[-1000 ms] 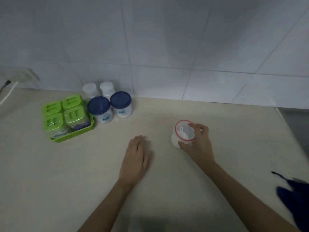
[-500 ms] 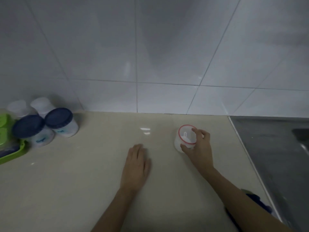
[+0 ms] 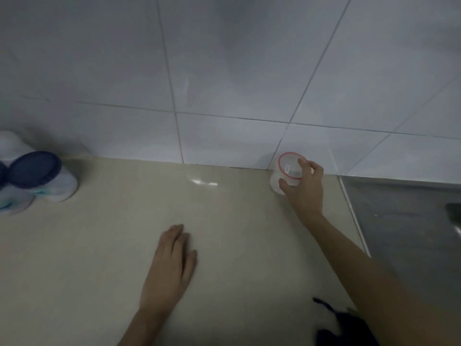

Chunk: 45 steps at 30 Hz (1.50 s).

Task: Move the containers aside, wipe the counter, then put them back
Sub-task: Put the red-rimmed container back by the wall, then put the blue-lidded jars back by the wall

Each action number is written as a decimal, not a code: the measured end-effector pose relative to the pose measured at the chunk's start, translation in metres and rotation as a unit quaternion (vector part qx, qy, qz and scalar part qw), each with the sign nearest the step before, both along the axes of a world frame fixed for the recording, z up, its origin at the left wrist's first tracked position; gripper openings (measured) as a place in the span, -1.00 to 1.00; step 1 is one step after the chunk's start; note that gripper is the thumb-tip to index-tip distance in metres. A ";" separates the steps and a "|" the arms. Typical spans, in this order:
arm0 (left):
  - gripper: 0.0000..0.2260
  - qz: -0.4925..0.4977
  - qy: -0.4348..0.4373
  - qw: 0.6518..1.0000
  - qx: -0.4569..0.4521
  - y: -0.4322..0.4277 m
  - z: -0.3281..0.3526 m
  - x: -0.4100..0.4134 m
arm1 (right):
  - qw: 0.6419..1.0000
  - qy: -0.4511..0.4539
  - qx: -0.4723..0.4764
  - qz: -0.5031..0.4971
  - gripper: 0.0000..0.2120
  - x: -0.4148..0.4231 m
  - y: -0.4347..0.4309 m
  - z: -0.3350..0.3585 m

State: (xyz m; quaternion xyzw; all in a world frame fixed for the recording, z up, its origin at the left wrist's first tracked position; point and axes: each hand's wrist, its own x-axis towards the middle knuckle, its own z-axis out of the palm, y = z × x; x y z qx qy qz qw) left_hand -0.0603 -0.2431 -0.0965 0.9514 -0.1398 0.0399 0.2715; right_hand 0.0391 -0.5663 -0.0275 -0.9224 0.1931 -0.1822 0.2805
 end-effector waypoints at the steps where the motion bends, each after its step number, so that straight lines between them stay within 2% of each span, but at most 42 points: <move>1: -0.60 0.000 0.001 1.000 0.004 0.001 -0.001 0.000 | 1.000 0.002 -0.007 0.002 -0.34 0.001 -0.001 -0.002; 6: -0.62 -0.007 -0.001 1.000 -0.016 -0.001 0.002 0.000 | 0.998 0.054 -0.032 0.006 -0.30 -0.005 0.002 -0.003; 9: -0.69 0.009 0.005 0.998 -0.062 0.000 0.011 -0.003 | 0.992 0.040 -0.119 0.006 -0.26 -0.026 0.011 0.003; 12: -0.71 0.024 0.024 0.996 -0.084 0.013 0.018 -0.007 | 0.982 -0.027 -0.155 0.104 -0.45 -0.056 0.037 0.004; 15: -0.68 0.008 0.028 0.998 -0.051 0.046 0.021 -0.012 | 0.966 0.003 -0.130 0.223 -0.62 -0.082 0.085 0.002; 18: -0.69 0.024 0.019 0.999 -0.026 0.091 0.027 -0.023 | 0.939 0.059 -0.094 0.324 -0.55 -0.097 0.146 0.002; 20: -0.70 0.046 0.022 0.998 -0.022 0.124 0.032 -0.029 | 0.925 0.075 -0.072 0.364 -0.46 -0.097 0.189 0.005; 23: -0.73 0.080 0.014 0.997 -0.015 0.174 0.036 -0.036 | 0.908 0.079 -0.064 0.407 -0.44 -0.080 0.246 0.015; 29: -0.78 0.165 -0.007 0.986 -0.015 0.249 0.025 -0.035 | 0.898 0.078 -0.050 0.431 -0.38 -0.029 0.362 0.035; 33: -0.81 0.195 -0.020 0.980 -0.045 0.265 0.023 -0.027 | 0.886 0.089 -0.123 0.437 -0.24 0.014 0.420 0.044; 37: -0.72 0.216 -0.010 0.974 -0.073 0.283 0.010 -0.029 | 0.902 0.075 -0.097 0.413 -0.19 0.057 0.459 0.042; 39: -0.67 0.212 0.003 0.974 -0.078 0.283 0.006 -0.029 | 0.896 0.092 -0.089 0.425 -0.16 0.072 0.468 0.035; 42: -0.63 0.182 0.009 0.983 -0.039 0.281 0.004 -0.027 | 0.886 0.088 -0.098 0.444 -0.21 0.085 0.479 0.021; 45: -0.61 0.175 0.015 0.984 0.003 0.279 0.004 -0.026 | 0.906 0.035 -0.074 0.415 -0.33 0.089 0.481 0.012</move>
